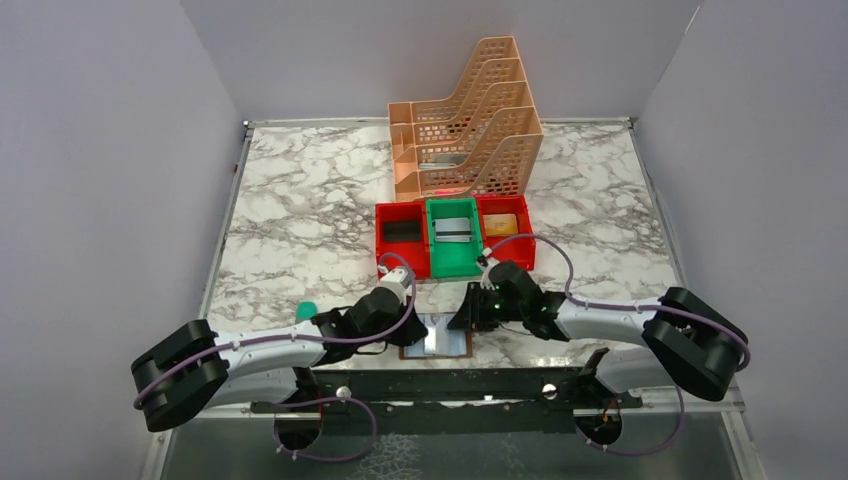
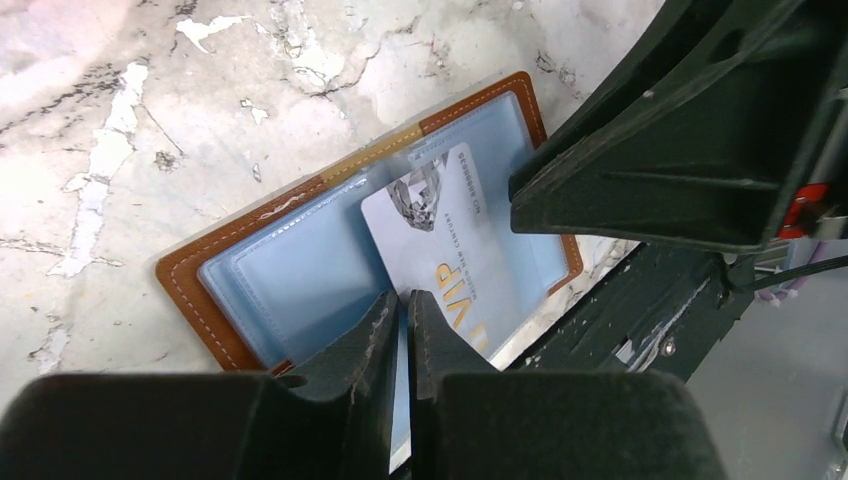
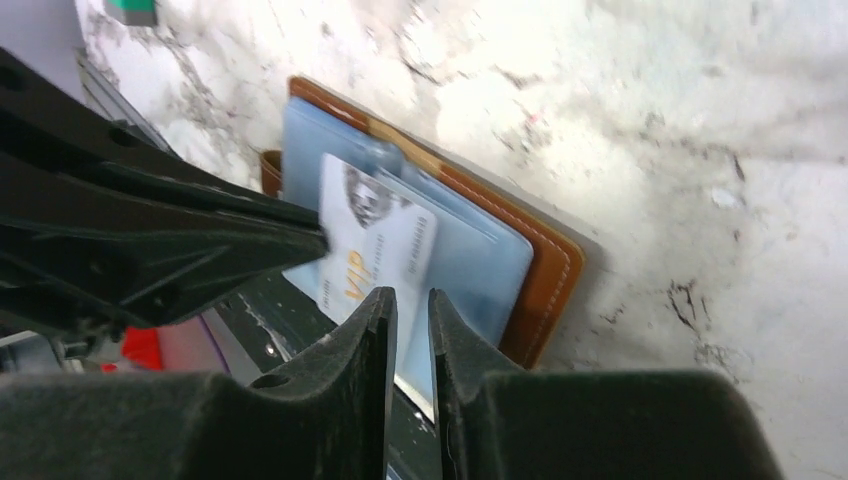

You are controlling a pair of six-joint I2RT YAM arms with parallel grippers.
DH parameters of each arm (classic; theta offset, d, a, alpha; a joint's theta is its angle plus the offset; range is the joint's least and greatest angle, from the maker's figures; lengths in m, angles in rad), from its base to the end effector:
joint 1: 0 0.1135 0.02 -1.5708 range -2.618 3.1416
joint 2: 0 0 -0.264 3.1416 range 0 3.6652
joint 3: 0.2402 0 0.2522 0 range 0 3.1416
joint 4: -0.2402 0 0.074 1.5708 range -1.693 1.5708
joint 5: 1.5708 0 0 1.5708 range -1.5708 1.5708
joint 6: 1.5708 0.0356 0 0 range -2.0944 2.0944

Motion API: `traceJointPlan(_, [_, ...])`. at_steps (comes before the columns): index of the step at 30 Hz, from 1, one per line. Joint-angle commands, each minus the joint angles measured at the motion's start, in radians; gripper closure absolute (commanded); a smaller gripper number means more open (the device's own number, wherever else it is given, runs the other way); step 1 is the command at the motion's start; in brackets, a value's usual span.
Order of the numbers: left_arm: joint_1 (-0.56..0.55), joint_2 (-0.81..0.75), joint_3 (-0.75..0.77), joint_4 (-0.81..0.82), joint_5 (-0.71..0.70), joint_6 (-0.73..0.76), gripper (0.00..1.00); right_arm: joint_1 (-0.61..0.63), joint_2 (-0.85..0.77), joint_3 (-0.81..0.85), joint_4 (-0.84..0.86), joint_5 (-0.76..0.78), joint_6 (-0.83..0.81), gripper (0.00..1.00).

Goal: Take the credit cards out of the card holder

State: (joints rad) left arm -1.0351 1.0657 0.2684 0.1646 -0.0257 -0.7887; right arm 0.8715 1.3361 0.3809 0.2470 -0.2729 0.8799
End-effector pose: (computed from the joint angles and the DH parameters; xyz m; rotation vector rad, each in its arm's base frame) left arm 0.1002 -0.1670 0.1464 0.2776 2.3683 -0.9367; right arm 0.1415 0.1832 0.1345 -0.1508 2.5573 1.1284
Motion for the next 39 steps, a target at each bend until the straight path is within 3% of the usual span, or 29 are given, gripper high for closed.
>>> traceJointPlan(1, [0.003,0.032,0.015,0.066,0.036,-0.014,0.86,0.000,-0.018,0.041,-0.032,0.006,-0.038,0.75])
traceJointPlan(7, [0.003,0.033,0.011,0.050,0.024,-0.017,0.80,0.000,0.118,0.005,0.033,-0.001,0.017,0.72])
traceJointPlan(14, [0.003,0.048,-0.013,0.095,0.065,-0.033,0.61,0.000,0.182,-0.126,0.136,0.020,0.090,0.72])
traceJointPlan(19, [0.003,0.069,-0.046,0.143,0.080,-0.071,0.59,0.000,0.178,-0.158,0.147,0.048,0.109,0.72])
traceJointPlan(23, [0.003,0.071,-0.056,0.171,0.096,-0.085,0.65,0.000,0.197,-0.158,0.166,0.033,0.110,0.73])
traceJointPlan(30, [0.003,0.044,-0.053,0.186,0.099,-0.074,0.86,0.000,0.196,-0.150,0.163,0.028,0.103,0.73])
traceJointPlan(33, [0.003,0.018,-0.014,0.079,0.063,-0.024,1.00,0.000,0.179,-0.135,0.125,0.030,0.083,0.73])
traceJointPlan(36, [0.003,-0.020,0.038,-0.093,-0.038,0.024,1.00,0.000,0.148,-0.130,0.098,0.020,0.039,0.72])
traceJointPlan(39, [0.004,-0.055,0.041,-0.126,-0.063,0.036,1.00,-0.001,0.112,-0.113,0.064,0.004,-0.002,0.72])
